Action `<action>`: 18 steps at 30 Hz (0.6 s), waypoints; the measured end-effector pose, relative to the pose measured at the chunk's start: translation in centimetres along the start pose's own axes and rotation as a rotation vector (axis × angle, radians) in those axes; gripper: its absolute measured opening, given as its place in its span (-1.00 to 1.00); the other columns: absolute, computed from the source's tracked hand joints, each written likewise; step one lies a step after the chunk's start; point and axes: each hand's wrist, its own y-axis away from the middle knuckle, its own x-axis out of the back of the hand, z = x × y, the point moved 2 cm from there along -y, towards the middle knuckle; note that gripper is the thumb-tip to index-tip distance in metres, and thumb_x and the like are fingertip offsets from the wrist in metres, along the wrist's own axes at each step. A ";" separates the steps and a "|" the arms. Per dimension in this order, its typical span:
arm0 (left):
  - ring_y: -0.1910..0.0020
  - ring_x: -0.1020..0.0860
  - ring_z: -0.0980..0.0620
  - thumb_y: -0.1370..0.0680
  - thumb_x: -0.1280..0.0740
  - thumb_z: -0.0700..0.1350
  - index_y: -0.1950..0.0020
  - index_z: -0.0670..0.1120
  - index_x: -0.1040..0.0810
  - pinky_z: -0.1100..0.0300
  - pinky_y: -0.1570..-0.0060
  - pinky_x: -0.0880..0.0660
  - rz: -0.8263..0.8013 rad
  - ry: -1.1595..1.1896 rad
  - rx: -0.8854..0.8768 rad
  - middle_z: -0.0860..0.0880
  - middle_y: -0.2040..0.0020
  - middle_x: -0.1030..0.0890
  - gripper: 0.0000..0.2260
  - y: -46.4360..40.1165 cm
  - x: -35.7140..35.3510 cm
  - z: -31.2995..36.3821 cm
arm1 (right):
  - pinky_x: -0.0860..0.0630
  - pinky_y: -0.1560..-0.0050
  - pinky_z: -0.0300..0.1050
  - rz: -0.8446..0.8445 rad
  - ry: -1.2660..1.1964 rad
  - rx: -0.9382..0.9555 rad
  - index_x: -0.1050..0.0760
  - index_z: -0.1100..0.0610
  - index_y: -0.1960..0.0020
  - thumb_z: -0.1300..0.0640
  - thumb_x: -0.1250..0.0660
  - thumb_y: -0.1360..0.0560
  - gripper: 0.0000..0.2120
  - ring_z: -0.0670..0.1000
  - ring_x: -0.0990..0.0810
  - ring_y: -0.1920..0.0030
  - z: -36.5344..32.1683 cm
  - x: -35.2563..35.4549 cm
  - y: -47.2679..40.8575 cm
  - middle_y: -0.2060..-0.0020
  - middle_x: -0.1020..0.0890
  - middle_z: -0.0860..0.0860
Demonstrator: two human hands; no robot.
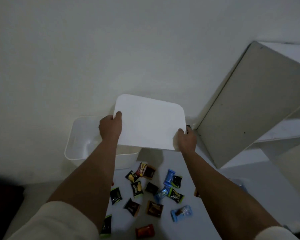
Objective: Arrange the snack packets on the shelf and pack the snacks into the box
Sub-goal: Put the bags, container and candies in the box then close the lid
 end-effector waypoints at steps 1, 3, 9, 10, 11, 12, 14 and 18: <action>0.32 -0.46 0.03 -0.58 -0.28 0.12 0.14 -0.17 -0.61 0.18 0.16 -0.33 -0.048 -0.003 0.006 0.00 0.32 -0.51 -0.64 0.8 -1.7 0.4 | -0.44 -0.02 -0.13 0.028 0.007 -0.032 -0.58 0.18 -0.27 0.10 -0.27 -0.57 -0.68 0.16 -0.62 -0.12 1.2 1.6 -0.6 -0.12 -0.67 0.12; 0.25 -0.52 -0.04 -0.56 -0.31 0.13 0.11 -0.18 -0.61 0.17 0.16 -0.35 -0.150 -0.009 0.016 -0.05 0.25 -0.56 -0.64 2.4 -5.2 0.6 | -0.46 -0.01 -0.10 0.070 0.008 -0.088 -0.60 0.21 -0.22 0.11 -0.28 -0.56 -0.69 0.19 -0.63 -0.09 3.8 4.7 -1.7 -0.08 -0.68 0.14; 0.10 -0.58 -0.12 -0.51 -0.28 0.16 -0.06 -0.23 -0.62 0.11 0.12 -0.48 -0.343 -0.109 0.087 -0.11 0.09 -0.62 -0.54 5.6 -13.3 -1.2 | -0.43 -0.02 -0.06 0.061 0.108 -0.197 -0.60 0.25 -0.12 0.14 -0.28 -0.56 -0.76 0.26 -0.61 -0.08 10.4 10.6 -4.8 0.06 -0.63 0.13; 0.15 -0.56 -0.08 -0.52 -0.26 0.15 -0.06 -0.22 -0.61 0.12 0.17 -0.46 -0.384 -0.125 0.105 -0.08 0.12 -0.61 -0.56 6.1 -14.2 -1.8 | -0.44 -0.05 -0.05 0.049 0.118 -0.206 -0.60 0.24 -0.14 0.15 -0.28 -0.55 -0.75 0.25 -0.61 -0.08 11.3 11.1 -5.3 0.02 -0.65 0.15; 0.17 -0.56 -0.05 -0.50 -0.26 0.17 -0.06 -0.18 -0.61 0.13 0.17 -0.49 -0.423 -0.137 0.126 -0.06 0.12 -0.61 -0.57 6.4 -15.1 -2.7 | -0.45 -0.06 -0.05 0.043 0.134 -0.217 -0.60 0.24 -0.15 0.15 -0.28 -0.56 -0.75 0.23 -0.61 -0.07 12.1 11.5 -5.8 -0.02 -0.66 0.18; 0.16 -0.58 -0.05 -0.46 -0.26 0.21 -0.06 -0.14 -0.61 0.11 0.11 -0.55 -0.447 -0.151 0.163 -0.06 0.10 -0.63 -0.55 6.4 -16.0 -3.8 | -0.45 -0.06 -0.05 0.037 0.153 -0.229 -0.60 0.24 -0.16 0.16 -0.28 -0.56 -0.75 0.22 -0.60 -0.06 13.0 11.9 -6.3 -0.04 -0.66 0.19; 0.09 -0.62 -0.10 -0.37 -0.29 0.28 -0.12 -0.10 -0.62 0.03 -0.03 -0.59 -0.490 -0.179 0.257 -0.07 0.01 -0.65 -0.46 6.4 -17.5 -6.2 | -0.44 -0.07 -0.04 0.012 0.194 -0.259 -0.58 0.25 -0.19 0.17 -0.27 -0.57 -0.74 0.23 -0.60 -0.08 14.8 12.1 -7.3 -0.08 -0.65 0.20; 0.18 -0.54 -0.07 -0.53 -0.39 0.01 -0.02 -0.20 -0.56 0.14 0.17 -0.45 -0.480 -0.153 0.471 -0.12 0.08 -0.59 -0.73 6.6 -19.4 -10.1 | -0.45 -0.20 0.01 -0.099 0.246 -0.320 -0.56 0.26 -0.26 0.22 -0.27 -0.56 -0.70 0.27 -0.58 -0.19 18.2 10.5 -9.4 -0.18 -0.63 0.23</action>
